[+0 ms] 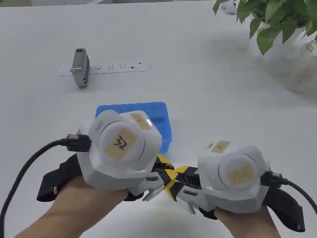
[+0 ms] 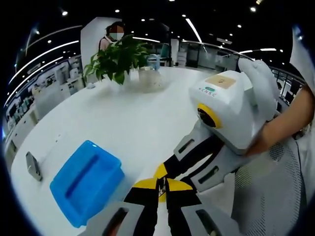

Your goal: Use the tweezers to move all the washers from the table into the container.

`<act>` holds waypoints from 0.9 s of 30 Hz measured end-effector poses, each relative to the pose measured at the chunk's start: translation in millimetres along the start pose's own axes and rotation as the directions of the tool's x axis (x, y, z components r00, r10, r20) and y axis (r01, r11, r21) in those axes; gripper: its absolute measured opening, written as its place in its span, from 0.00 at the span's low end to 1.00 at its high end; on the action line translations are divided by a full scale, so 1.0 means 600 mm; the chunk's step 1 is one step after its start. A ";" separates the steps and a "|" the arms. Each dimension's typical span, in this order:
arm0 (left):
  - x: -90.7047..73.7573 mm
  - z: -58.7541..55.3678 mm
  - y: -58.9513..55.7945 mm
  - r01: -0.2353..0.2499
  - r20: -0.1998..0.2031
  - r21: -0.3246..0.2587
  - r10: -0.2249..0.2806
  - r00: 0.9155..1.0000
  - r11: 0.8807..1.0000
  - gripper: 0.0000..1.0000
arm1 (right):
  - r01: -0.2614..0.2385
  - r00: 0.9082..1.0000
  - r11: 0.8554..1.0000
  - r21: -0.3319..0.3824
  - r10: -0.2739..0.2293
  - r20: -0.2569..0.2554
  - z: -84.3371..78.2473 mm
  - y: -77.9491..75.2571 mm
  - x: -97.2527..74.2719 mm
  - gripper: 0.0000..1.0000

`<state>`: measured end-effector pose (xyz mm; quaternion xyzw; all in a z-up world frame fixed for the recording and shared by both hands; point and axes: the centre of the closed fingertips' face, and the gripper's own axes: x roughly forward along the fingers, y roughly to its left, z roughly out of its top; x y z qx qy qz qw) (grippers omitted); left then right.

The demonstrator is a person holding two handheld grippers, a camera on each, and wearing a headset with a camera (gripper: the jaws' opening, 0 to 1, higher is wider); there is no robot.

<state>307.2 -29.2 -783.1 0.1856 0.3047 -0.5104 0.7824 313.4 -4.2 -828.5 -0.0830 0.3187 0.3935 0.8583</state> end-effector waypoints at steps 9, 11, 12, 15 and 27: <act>0.000 0.000 0.002 -0.010 -0.005 0.015 0.010 1.000 1.000 0.01 | -0.003 1.000 1.000 -0.007 0.003 0.001 0.003 0.000 0.001 0.09; -0.001 0.000 0.002 -0.010 -0.006 0.016 0.010 1.000 1.000 0.01 | -0.003 1.000 1.000 -0.010 0.003 -0.001 0.003 0.001 0.001 0.09; -0.001 0.000 0.002 -0.010 -0.006 0.017 0.011 1.000 1.000 0.01 | -0.004 1.000 1.000 -0.012 0.004 -0.002 0.003 0.001 0.001 0.09; -0.002 0.000 0.002 -0.012 -0.007 0.021 0.012 1.000 1.000 0.01 | -0.006 1.000 1.000 -0.012 0.006 -0.001 0.004 0.002 0.002 0.09; -0.001 0.000 0.004 -0.013 -0.010 0.022 0.013 1.000 1.000 0.01 | -0.008 1.000 1.000 -0.014 0.008 -0.004 0.004 0.001 0.004 0.09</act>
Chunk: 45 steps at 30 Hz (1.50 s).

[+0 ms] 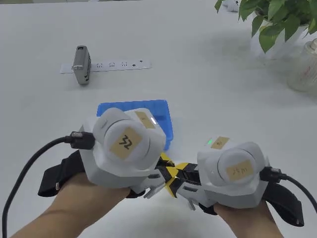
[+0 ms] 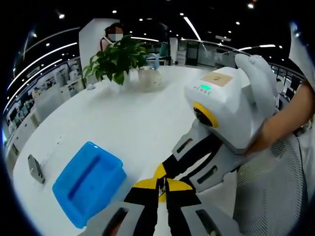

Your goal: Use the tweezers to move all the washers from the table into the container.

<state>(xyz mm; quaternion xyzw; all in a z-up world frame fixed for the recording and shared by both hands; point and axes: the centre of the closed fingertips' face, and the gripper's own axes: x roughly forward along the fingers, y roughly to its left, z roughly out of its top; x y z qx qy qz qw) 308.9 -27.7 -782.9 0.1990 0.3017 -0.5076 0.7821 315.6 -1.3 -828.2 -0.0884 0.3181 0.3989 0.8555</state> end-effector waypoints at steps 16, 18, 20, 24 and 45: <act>-0.008 0.013 0.008 -0.006 0.040 -0.041 0.007 0.999 0.999 0.00 | 0.001 1.000 0.999 -0.042 0.000 0.001 0.000 0.002 0.001 0.05; -0.009 0.014 0.010 -0.017 0.045 -0.040 0.018 0.999 0.999 0.00 | 0.000 1.000 0.999 -0.038 0.000 0.004 0.000 0.001 0.000 0.04; -0.009 0.013 0.009 -0.013 0.044 -0.038 0.014 0.999 0.999 0.00 | -0.001 1.000 0.999 -0.042 0.001 0.004 0.000 0.002 0.001 0.04; -0.009 0.010 0.009 -0.009 0.037 -0.039 0.010 0.999 0.999 0.01 | 0.000 1.000 0.999 -0.049 0.000 0.002 0.000 0.002 0.001 0.04; -0.021 0.004 0.001 -0.001 0.045 -0.027 0.002 0.999 1.000 0.00 | 0.004 1.000 0.998 -0.064 -0.004 -0.001 0.002 0.009 0.004 0.07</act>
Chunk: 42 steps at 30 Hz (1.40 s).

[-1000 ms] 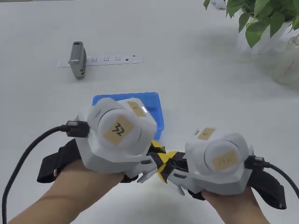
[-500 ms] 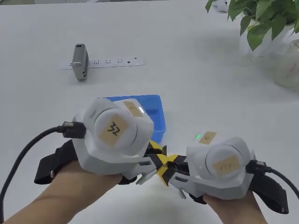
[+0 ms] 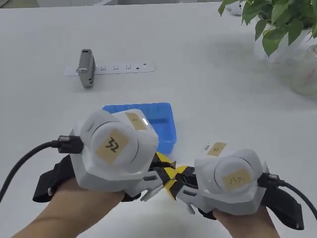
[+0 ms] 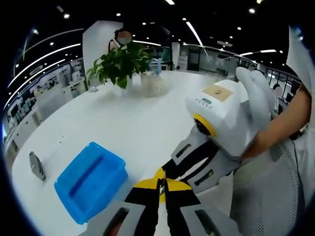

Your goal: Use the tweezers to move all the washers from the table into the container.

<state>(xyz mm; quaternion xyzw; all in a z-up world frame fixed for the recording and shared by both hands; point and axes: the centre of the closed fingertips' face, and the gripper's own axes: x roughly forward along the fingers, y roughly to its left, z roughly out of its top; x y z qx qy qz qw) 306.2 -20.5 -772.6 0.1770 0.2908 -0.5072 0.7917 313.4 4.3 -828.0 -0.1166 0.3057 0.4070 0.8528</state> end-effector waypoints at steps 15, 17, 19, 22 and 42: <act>0.000 -0.004 -0.001 -0.006 -0.003 0.023 0.006 1.000 1.000 0.00 | 0.000 1.000 1.000 0.006 0.000 -0.004 -0.003 -0.001 0.002 0.08; 0.000 -0.004 -0.001 -0.006 -0.005 0.025 0.006 1.000 1.000 0.00 | -0.001 1.000 1.000 0.005 0.001 -0.005 -0.003 -0.001 0.002 0.08; 0.000 -0.003 -0.001 -0.007 -0.003 0.028 0.008 1.000 1.000 0.00 | -0.001 1.000 1.000 0.003 0.001 -0.006 -0.003 -0.001 0.003 0.08; -0.001 -0.004 -0.001 -0.011 -0.005 0.035 0.011 1.000 0.999 0.00 | -0.002 1.000 1.000 0.002 0.002 -0.007 -0.002 -0.001 0.003 0.08; 0.000 -0.005 0.002 -0.012 -0.006 0.048 0.013 1.000 0.999 0.00 | -0.004 1.000 1.000 -0.012 0.003 -0.016 -0.003 -0.002 0.006 0.08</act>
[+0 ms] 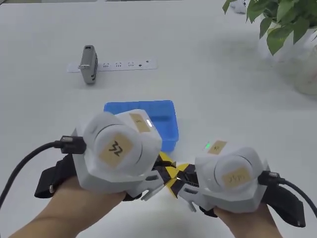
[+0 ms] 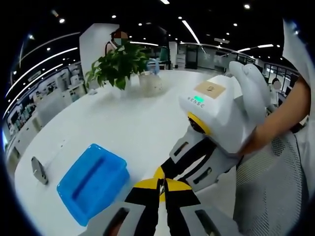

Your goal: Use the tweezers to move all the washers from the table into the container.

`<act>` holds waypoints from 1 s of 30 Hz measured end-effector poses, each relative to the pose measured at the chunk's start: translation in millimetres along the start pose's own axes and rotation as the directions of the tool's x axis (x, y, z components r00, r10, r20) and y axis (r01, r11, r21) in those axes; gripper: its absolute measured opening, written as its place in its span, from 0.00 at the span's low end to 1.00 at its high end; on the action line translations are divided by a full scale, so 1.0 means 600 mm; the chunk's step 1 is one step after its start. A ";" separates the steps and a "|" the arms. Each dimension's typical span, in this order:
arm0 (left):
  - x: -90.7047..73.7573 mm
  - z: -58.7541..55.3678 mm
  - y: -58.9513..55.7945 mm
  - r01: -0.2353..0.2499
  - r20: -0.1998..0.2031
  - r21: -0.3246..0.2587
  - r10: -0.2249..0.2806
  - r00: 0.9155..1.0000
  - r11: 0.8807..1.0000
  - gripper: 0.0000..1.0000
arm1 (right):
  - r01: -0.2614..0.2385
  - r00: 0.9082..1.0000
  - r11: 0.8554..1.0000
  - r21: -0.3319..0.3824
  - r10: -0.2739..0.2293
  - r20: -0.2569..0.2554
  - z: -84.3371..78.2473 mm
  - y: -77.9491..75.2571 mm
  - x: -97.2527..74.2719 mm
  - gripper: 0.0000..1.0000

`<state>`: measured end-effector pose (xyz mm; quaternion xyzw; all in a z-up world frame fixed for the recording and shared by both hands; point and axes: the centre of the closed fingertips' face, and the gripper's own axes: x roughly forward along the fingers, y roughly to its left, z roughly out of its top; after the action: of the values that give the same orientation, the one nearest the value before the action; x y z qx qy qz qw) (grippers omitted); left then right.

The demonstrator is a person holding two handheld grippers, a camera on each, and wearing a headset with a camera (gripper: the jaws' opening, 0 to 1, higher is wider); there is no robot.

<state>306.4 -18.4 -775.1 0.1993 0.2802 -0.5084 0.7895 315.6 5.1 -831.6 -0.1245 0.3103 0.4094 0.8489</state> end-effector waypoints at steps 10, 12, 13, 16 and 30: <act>0.003 0.003 0.000 0.007 -0.002 -0.021 -0.008 1.000 1.000 0.00 | 0.001 1.000 1.000 0.012 -0.001 0.000 -0.002 -0.002 -0.004 0.08; 0.003 0.003 0.000 0.011 -0.001 -0.025 -0.011 1.000 1.000 0.00 | -0.003 1.000 1.000 0.024 0.003 -0.001 -0.003 0.000 -0.009 0.11; 0.003 0.003 0.000 0.012 0.001 -0.024 -0.012 1.000 1.000 0.00 | 0.001 1.000 0.999 0.032 0.000 -0.005 -0.003 0.000 -0.015 0.14; 0.002 0.002 0.000 0.012 0.000 -0.021 -0.012 1.000 1.000 0.00 | 0.030 0.999 1.000 -0.007 -0.030 -0.013 -0.001 0.001 -0.045 0.18; -0.033 0.014 0.003 0.011 0.017 -0.017 -0.011 1.000 1.000 0.00 | 0.221 0.975 0.975 -0.002 -0.220 0.018 -0.004 0.016 -0.200 0.21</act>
<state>303.8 -8.7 -755.8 0.1866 0.2788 -0.5118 0.7909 250.5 -64.2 -757.4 -0.1561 0.2860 0.3144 0.8916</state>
